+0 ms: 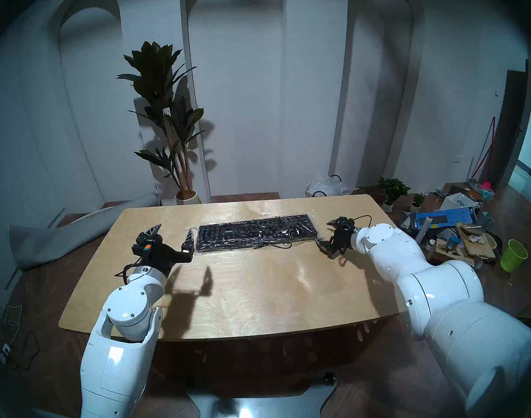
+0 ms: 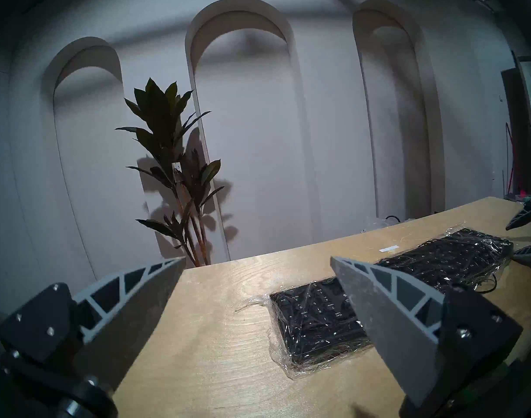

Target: Unwrap the new keyboard and set the wrapping aside

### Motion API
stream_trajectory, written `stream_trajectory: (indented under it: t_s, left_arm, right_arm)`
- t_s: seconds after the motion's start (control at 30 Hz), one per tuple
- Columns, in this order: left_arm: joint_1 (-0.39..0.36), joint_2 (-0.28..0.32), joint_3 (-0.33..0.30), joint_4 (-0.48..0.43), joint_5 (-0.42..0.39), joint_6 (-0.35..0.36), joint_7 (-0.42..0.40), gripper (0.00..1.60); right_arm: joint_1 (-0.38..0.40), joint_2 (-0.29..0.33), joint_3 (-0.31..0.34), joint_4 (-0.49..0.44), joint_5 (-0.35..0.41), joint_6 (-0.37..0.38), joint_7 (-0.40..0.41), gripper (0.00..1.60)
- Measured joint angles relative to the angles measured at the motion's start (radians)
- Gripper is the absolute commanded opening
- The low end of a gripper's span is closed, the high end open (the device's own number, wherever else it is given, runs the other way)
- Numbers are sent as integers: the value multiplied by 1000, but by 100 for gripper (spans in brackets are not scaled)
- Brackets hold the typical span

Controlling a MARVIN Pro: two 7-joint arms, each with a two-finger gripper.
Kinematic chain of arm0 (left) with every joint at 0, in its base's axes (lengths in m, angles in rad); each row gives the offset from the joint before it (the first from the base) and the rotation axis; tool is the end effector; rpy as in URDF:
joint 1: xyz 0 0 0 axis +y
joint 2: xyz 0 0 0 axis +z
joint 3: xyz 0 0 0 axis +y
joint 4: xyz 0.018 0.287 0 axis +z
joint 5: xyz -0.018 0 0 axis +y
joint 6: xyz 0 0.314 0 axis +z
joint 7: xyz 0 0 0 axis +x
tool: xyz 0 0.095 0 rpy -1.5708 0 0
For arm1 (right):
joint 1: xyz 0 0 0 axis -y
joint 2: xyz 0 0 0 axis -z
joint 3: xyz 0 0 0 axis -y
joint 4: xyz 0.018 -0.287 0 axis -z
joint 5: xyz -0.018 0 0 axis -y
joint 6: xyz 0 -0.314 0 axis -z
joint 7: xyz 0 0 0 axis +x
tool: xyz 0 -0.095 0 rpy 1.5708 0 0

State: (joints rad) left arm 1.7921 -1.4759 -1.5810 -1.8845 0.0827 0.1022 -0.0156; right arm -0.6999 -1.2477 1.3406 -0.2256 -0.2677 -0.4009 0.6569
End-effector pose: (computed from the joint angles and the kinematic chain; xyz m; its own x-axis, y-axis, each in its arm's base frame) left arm 0.3641 0.0213 -0.2728 0.0082 -0.1763 0.9843 -0.0187 -0.9842 -0.1761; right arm 0.5531 -0.1299 -0.3590 0.1330 0.5770 0.8058 0.6416 -0.6698 0.3738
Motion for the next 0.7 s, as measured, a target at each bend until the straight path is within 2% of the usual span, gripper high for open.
stream_trajectory:
  t_s: [0.37, 0.7]
  left_arm:
    - [1, -10, 0, 7, 10, 0, 21, 160]
    - [-4, -17, 20, 20, 17, 1, 30, 160]
  right_arm:
    - [-23, -3, -7, 33, 11, -104, 15, 0]
    - [-24, 31, 44, 76, 71, -161, 106, 0]
